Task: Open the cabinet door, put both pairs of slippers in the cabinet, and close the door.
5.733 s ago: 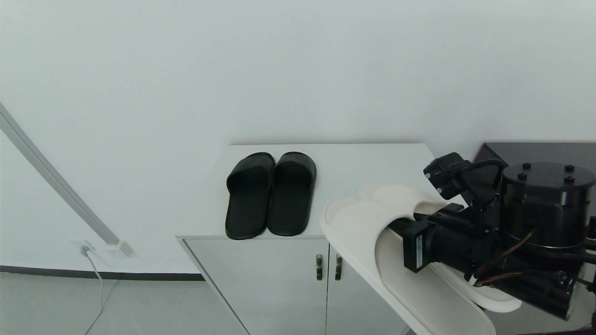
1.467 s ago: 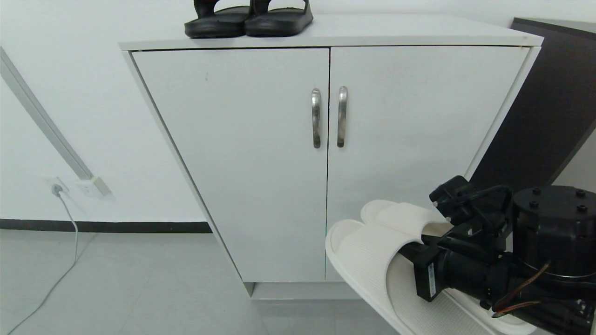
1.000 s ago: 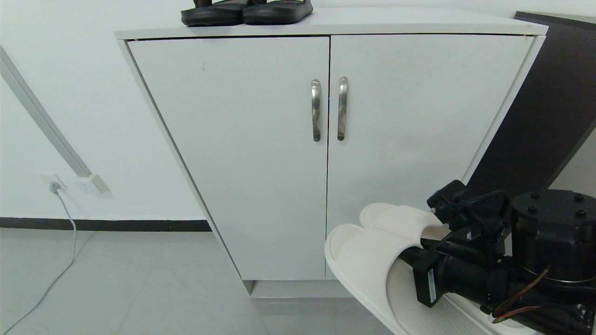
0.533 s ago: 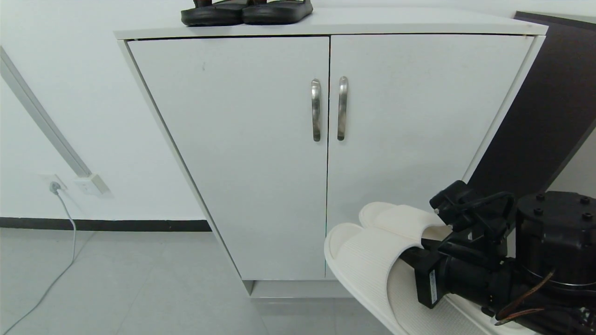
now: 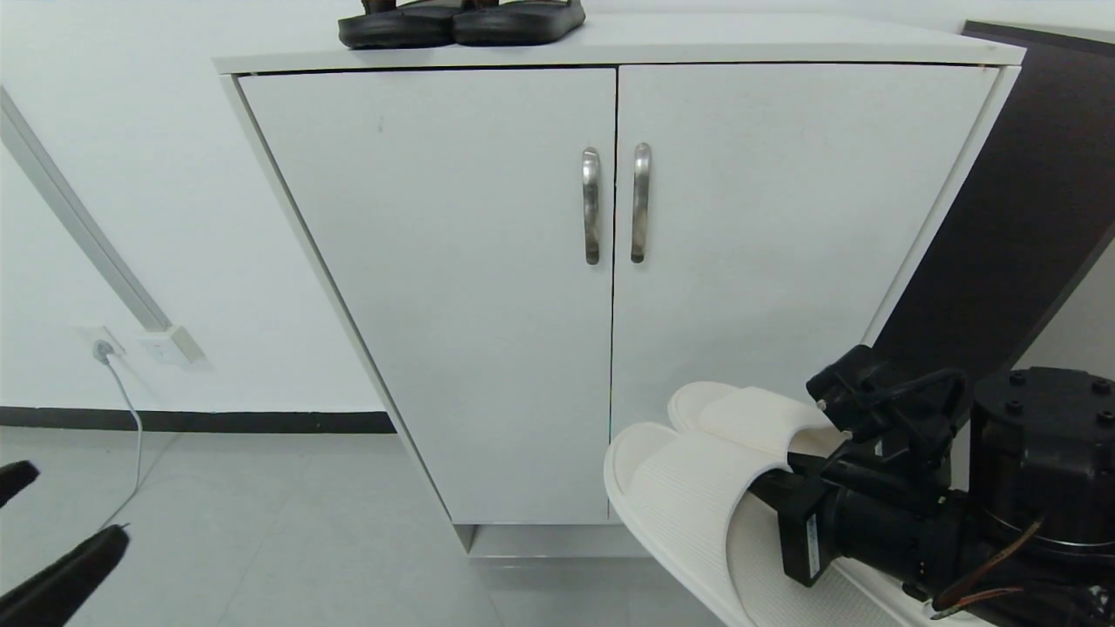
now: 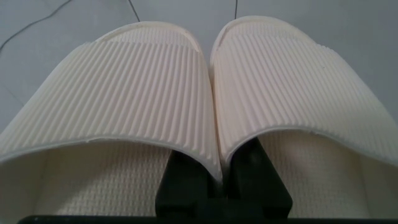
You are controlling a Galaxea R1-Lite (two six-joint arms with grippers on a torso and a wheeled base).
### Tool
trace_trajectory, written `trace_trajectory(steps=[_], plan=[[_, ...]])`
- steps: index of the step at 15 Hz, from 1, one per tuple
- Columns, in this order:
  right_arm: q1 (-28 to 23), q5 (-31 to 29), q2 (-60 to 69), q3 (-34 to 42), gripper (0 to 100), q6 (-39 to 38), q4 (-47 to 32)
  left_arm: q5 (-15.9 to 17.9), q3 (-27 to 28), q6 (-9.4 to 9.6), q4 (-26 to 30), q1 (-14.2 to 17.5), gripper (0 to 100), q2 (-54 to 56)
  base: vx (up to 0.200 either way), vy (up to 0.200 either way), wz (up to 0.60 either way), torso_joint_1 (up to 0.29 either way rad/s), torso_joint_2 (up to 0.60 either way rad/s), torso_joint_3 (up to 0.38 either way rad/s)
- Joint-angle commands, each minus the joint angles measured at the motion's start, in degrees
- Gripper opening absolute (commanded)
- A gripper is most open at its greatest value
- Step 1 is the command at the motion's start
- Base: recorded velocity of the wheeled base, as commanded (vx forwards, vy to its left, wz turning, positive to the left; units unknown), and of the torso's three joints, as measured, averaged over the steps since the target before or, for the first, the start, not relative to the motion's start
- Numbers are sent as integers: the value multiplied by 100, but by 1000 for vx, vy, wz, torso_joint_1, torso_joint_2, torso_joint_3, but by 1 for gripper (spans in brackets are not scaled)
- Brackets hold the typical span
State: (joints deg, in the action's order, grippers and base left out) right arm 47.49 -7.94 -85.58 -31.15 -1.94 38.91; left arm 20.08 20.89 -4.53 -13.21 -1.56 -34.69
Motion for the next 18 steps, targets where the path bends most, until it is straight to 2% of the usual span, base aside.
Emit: trace_trajectory(steps=[1, 2, 4, 8, 10, 12, 13, 15, 18], plan=[[5, 38, -20, 12, 0, 0, 2, 137, 204, -4, -67, -494, 100, -864, 0, 0, 0, 0, 0, 0], [-3, 38, -20, 12, 0, 0, 2, 137, 248, -4, -67, -626, 100, -925, 0, 0, 0, 0, 0, 0], [-3, 29, -3, 21, 0, 0, 2, 137, 591, -4, -67, -1180, 100, -1347, 0, 0, 0, 0, 0, 0], [-3, 29, 6, 65, 0, 0, 2, 137, 1048, -30, -129, -1778, 100, -2103, 0, 0, 0, 0, 0, 0], [5, 38, -3, 39, 0, -8, 11, 137, 1180, -100, -542, -2129, 100, -2560, 0, 0, 0, 0, 0, 0], [-3, 38, -12, 30, 0, -35, 11, 137, 1294, -197, -1254, -2384, 100, -3158, 0, 0, 0, 0, 0, 0], [-3, 47, -20, 30, 0, -35, 11, 128, 1391, -311, -1605, -2604, 100, -3474, 0, 0, 0, 0, 0, 0], [-3, 187, -38, 12, 0, -26, 11, 110, 1813, -812, -1913, -3087, 100, -3957, 0, 0, 0, 0, 0, 0], [-3, 266, -38, 30, 0, -26, 11, 93, 2481, -856, -1895, -3412, 100, -4511, 0, 0, 0, 0, 0, 0]])
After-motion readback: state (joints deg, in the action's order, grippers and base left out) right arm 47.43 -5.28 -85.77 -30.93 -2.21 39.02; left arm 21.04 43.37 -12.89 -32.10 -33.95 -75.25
